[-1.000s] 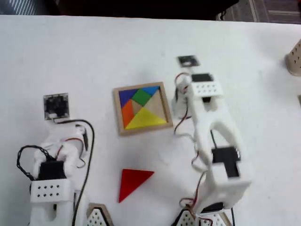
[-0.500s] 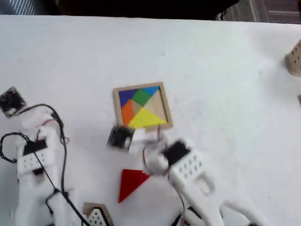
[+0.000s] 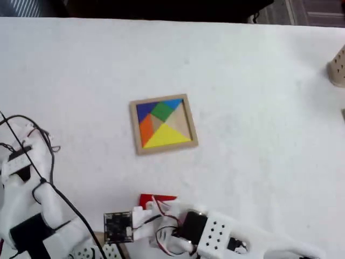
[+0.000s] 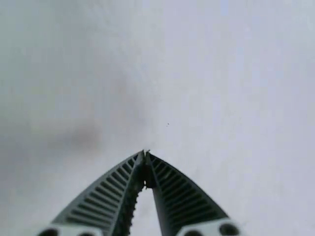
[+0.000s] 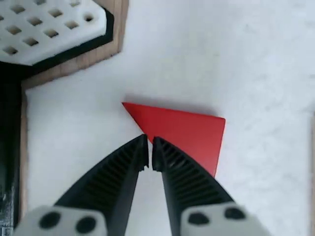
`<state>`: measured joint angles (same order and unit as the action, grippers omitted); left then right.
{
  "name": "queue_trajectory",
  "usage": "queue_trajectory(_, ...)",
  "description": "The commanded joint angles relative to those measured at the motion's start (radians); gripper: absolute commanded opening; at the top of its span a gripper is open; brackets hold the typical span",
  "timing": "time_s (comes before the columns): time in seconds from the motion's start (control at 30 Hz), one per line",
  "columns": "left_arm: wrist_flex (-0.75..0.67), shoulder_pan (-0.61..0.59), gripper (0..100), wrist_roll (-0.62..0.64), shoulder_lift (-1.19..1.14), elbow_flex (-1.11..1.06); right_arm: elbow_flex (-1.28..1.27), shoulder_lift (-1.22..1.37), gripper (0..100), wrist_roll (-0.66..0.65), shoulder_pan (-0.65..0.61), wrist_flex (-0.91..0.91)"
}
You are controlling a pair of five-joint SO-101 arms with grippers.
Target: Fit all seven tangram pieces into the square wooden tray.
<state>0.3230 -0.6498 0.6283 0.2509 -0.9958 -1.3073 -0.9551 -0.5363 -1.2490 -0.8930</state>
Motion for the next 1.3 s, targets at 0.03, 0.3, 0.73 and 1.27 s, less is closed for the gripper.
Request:
queue_trajectory(0.03,-0.029,-0.015,3,0.011,-0.002,0.058,0.006,0.110,1.9,0.017,-0.010,0.107)
queue_trajectory(0.3,-0.029,-0.015,3,0.008,-0.002,0.058,0.058,0.298,1.9,0.012,-0.007,0.177)
queue_trajectory(0.73,-0.028,-0.015,3,0.006,-0.002,0.052,0.187,0.490,1.9,-0.087,0.325,0.254)
queue_trajectory(1.27,-0.020,0.025,3,0.005,-0.002,0.049,0.324,0.417,1.9,0.066,0.604,0.111)
